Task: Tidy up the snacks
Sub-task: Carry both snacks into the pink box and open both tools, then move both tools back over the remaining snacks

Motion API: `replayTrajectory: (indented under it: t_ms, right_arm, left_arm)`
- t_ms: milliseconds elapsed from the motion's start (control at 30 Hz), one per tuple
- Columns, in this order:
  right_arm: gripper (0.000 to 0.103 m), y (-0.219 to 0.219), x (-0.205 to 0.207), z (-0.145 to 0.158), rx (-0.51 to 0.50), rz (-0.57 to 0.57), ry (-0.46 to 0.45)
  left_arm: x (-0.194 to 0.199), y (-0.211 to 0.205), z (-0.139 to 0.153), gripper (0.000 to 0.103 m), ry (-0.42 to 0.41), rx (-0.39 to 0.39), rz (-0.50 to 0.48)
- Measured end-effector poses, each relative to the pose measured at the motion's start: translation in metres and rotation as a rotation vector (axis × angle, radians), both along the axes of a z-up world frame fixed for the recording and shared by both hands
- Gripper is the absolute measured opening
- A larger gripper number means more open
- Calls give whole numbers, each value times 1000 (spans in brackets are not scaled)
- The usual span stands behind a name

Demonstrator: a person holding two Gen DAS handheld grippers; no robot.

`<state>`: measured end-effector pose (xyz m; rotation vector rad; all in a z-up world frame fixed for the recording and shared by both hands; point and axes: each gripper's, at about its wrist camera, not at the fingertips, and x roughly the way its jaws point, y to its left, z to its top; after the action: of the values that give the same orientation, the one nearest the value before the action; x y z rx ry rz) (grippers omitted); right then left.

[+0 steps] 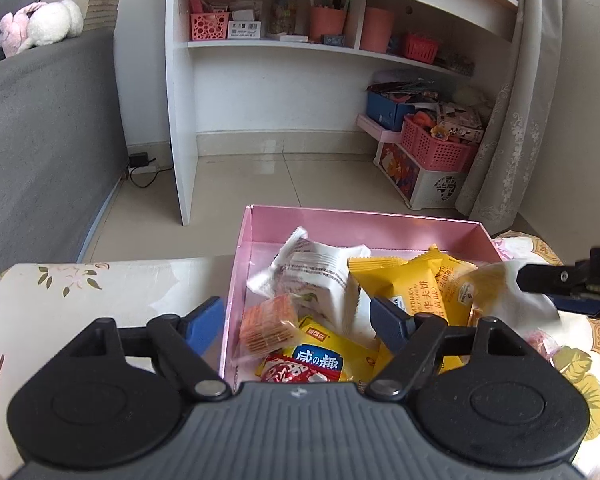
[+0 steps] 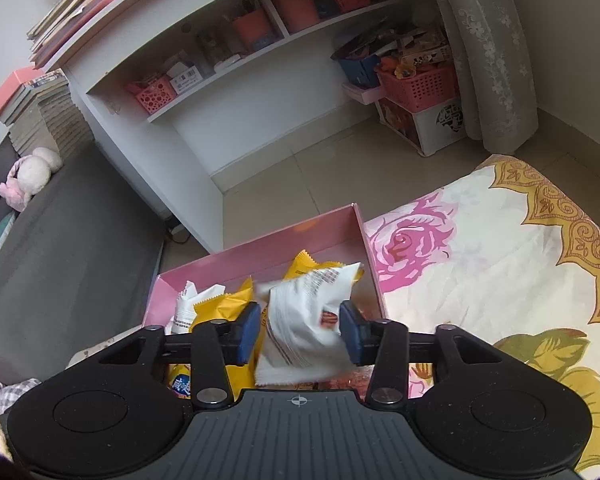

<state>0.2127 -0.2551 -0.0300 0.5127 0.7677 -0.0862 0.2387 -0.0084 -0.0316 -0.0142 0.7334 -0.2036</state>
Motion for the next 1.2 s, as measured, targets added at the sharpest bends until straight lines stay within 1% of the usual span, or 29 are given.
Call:
replayTrajectory:
  t_ms: [33,67,167,267,433,567,667,833,933,1100,1200]
  right_arm:
    - [68,-1,-1,1,7,-5,-4]
    - [70,-2,-2,2,14,-10,-9]
    - [71,-2,-4,5,22,-12,-14]
    - [73,-1,-8,9,11,-14,-9]
    - [79,4,-19,18,-15,0,-5]
    - [80,10,-29,27,-46,28,-4]
    - [83,15,-39,35,-66,44,-12]
    - [83,21,-55,44,-90,70,-10]
    - [83,27,-65,47,-125,84,-6]
    - [83,37,-80,49,-155,104,13]
    - [83,43,-91,48,-170,118,20]
  left_arm:
    - [-1,0,1,76,3,2,-10]
    - [-2,0,1,76,3,5,-16]
    - [-6,-2,4,80,-9,21,-25]
    - [-12,-1,7,81,-10,23,-34]
    - [-25,1,11,82,-8,31,-57]
    - [-35,4,13,83,-2,43,-61]
    - [-44,7,16,85,-4,43,-60]
    - [-63,12,20,86,-12,54,-72]
    - [-74,15,20,87,-11,64,-79]
    - [-90,22,19,90,3,59,-83]
    - [-102,25,20,91,0,77,-101]
